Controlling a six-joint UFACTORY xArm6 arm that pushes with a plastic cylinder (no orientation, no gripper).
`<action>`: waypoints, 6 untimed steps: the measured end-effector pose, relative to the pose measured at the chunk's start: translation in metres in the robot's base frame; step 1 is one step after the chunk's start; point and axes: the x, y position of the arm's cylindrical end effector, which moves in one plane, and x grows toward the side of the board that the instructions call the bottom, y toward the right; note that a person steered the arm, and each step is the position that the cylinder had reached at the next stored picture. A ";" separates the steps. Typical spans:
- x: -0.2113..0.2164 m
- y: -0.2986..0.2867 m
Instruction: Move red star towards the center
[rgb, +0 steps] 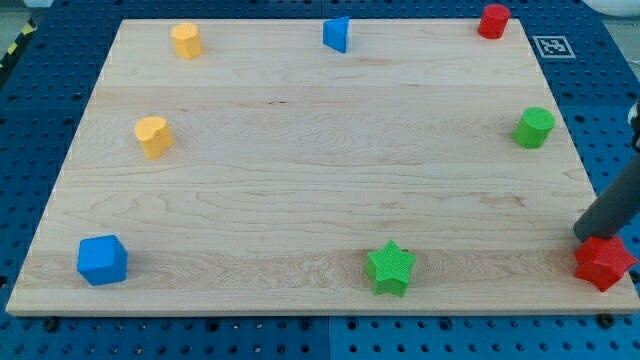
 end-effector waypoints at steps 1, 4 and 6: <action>-0.001 0.000; -0.035 0.075; 0.039 0.062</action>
